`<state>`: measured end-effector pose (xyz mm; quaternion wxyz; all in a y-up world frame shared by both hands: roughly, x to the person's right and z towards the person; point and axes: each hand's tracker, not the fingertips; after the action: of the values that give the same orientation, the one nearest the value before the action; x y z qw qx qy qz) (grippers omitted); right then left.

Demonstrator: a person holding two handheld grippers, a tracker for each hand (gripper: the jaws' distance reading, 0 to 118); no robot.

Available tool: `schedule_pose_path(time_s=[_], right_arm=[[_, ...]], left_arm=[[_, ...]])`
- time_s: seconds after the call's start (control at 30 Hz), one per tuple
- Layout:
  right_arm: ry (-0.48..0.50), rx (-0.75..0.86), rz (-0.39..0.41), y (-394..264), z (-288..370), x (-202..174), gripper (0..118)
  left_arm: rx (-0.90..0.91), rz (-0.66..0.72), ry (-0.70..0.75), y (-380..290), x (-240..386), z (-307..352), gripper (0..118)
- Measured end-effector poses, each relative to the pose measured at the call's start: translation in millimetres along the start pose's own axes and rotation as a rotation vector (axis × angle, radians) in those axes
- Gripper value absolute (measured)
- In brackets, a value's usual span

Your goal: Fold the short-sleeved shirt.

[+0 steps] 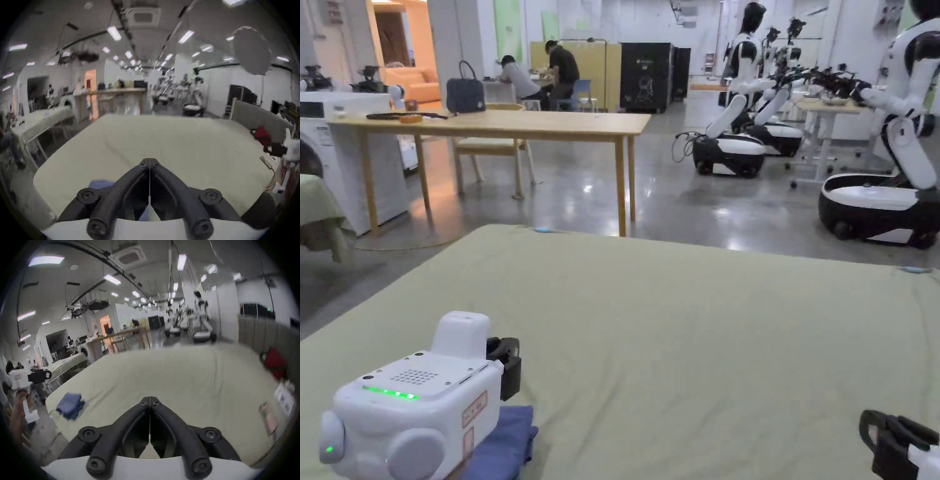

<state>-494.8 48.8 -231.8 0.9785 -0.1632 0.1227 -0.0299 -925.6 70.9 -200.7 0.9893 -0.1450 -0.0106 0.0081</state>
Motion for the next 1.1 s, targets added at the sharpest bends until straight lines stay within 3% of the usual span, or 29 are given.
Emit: schedule_pose_path(time_s=[0.1,0.27,0.37,0.47,0.63,0.7,0.83,0.9,1.0,1.1], right_arm=[[-0.051,0.100,0.059,48,3,4,1],[-0.108,0.257,0.078,81,32,1,1],[-0.163,0.204,0.105,80,30,0,1],[-0.138,0.192,0.105,73,37,3,1],[-0.123,0.195,0.085,68,46,7,3],[-0.124,0.194,0.085,69,48,6,11],[-0.125,0.203,0.098,69,51,2,35],[-0.130,0.192,0.115,69,52,0,37],[-0.134,0.192,0.122,68,53,-2,64],[-0.126,0.198,0.111,67,53,-1,104]], left_arm=[[0.123,-0.042,-0.089,31,50,-3,0],[0.174,-0.130,-0.001,57,109,-7,0],[0.195,-0.116,-0.014,53,128,1,0],[0.170,-0.007,-0.104,49,135,12,0],[0.194,-0.054,-0.081,51,145,25,5],[0.194,-0.054,-0.085,53,148,28,10],[0.195,-0.065,-0.099,54,151,32,40],[0.194,-0.067,-0.092,54,153,32,44],[0.191,-0.069,-0.090,54,154,33,71],[0.195,-0.071,-0.087,53,154,33,103]])
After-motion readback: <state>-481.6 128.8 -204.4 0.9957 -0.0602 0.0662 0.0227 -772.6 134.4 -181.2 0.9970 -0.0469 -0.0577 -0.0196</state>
